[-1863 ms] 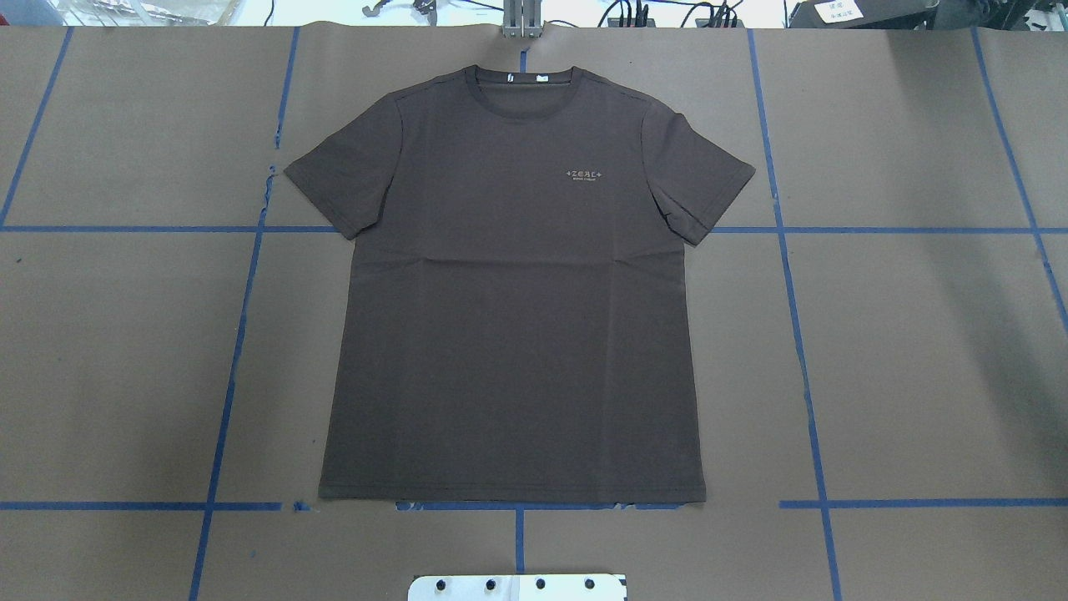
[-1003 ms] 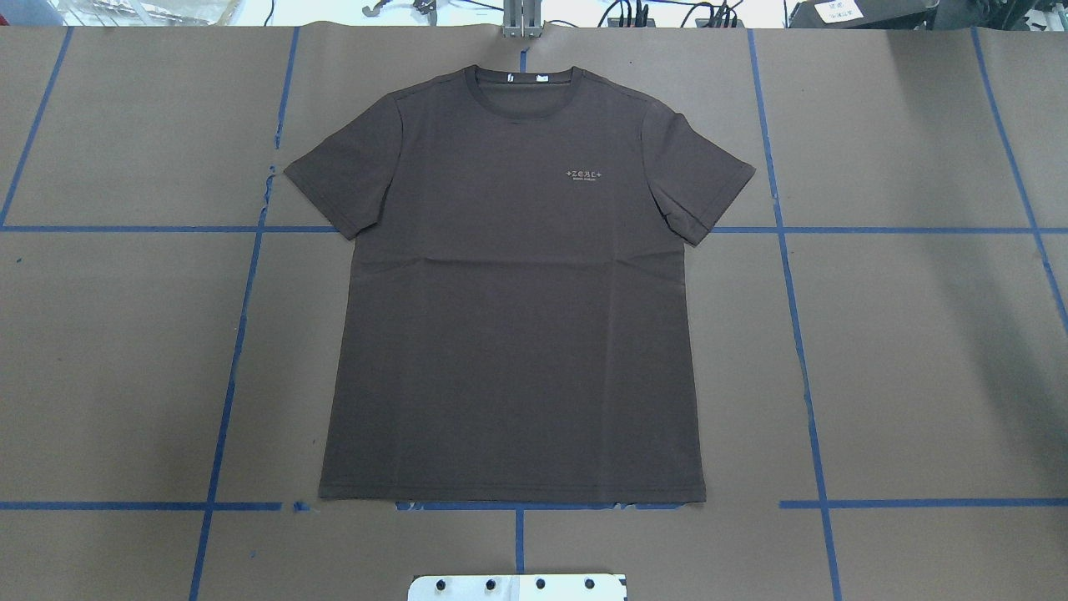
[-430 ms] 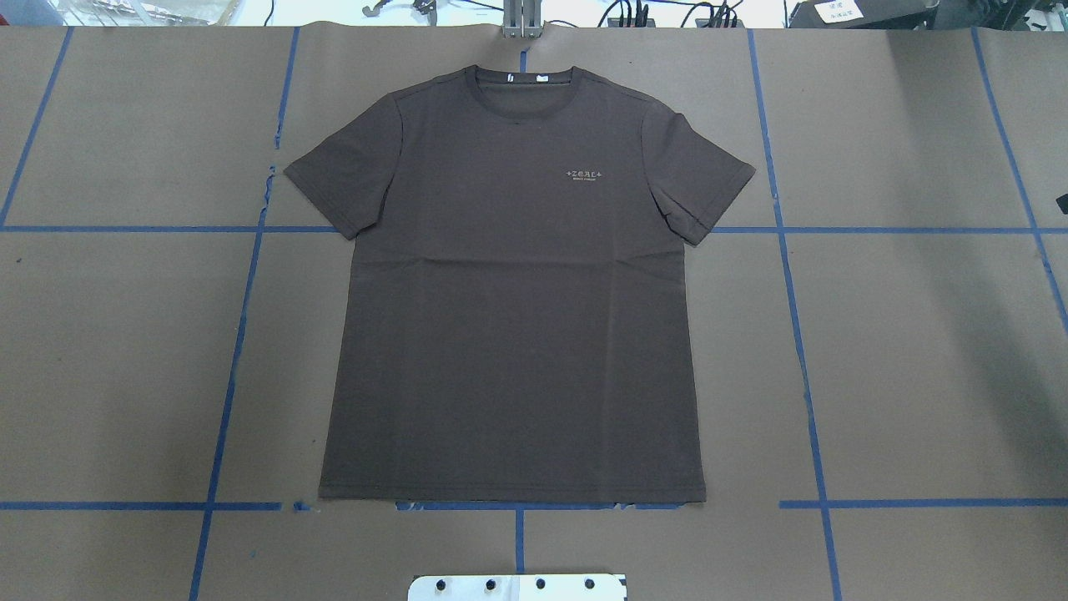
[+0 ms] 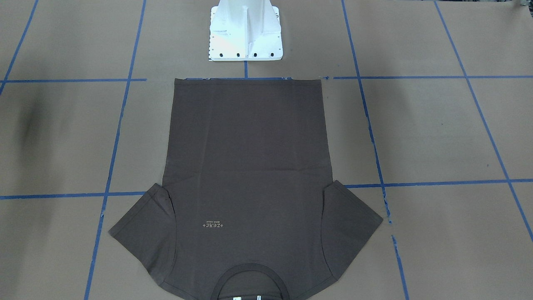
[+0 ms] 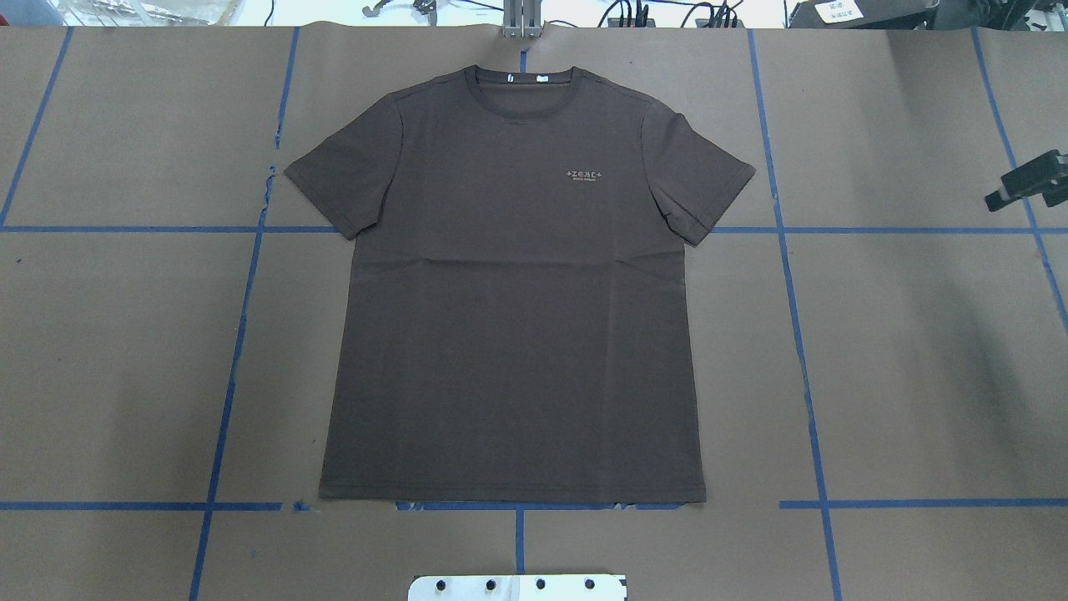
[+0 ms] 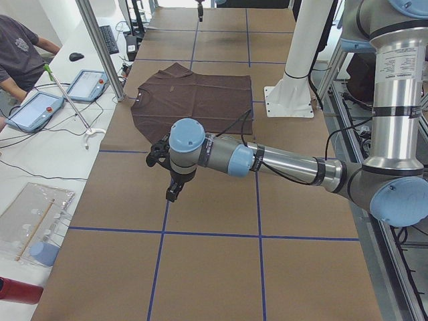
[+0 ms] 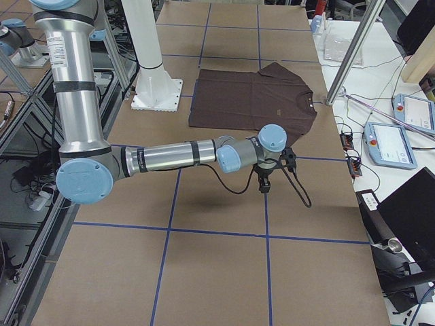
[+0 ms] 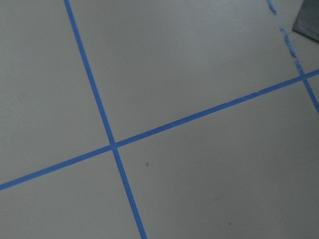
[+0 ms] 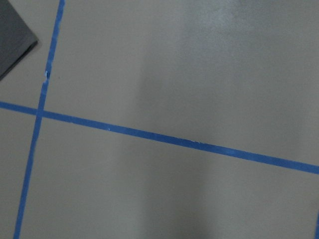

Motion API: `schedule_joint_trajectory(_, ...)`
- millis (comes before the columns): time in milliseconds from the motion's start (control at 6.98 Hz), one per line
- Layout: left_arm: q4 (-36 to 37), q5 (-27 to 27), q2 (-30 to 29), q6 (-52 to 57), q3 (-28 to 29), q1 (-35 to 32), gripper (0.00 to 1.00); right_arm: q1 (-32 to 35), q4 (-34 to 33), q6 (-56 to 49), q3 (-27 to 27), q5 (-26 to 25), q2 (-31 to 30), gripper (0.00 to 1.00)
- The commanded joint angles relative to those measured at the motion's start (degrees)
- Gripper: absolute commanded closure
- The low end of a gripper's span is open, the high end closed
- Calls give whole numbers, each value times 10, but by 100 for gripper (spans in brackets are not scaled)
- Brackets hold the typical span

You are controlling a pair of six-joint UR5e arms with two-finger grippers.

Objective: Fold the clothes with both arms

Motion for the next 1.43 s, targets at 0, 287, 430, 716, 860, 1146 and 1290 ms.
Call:
schedule_joint_trajectory(0, -12, -2, 2, -2, -1, 0, 0, -91, 92, 252, -87, -67, 106, 1)
schedule_joint_trajectory(287, -11, -34, 2, -2, -2, 0, 0, -154, 170, 466, -206, -148, 221, 10)
schedule_joint_trajectory(430, -12, -36, 5, -2, 0, 1, 0, -172, 173, 472, -218, -173, 234, 11)
schedule_joint_trajectory(716, -13, -36, 6, -2, 2, 1, 0, -185, 173, 502, -285, -182, 289, 15)
schedule_joint_trajectory(860, -13, -37, 6, -2, 2, 1, 0, -193, 173, 507, -296, -197, 291, 16)
schedule_joint_trajectory(1146, -14, -36, 5, -1, 2, 1, 0, -199, 173, 507, -302, -207, 290, 26)
schedule_joint_trajectory(1290, -14, -36, 6, -2, 1, 1, 0, -199, 173, 506, -305, -208, 289, 31)
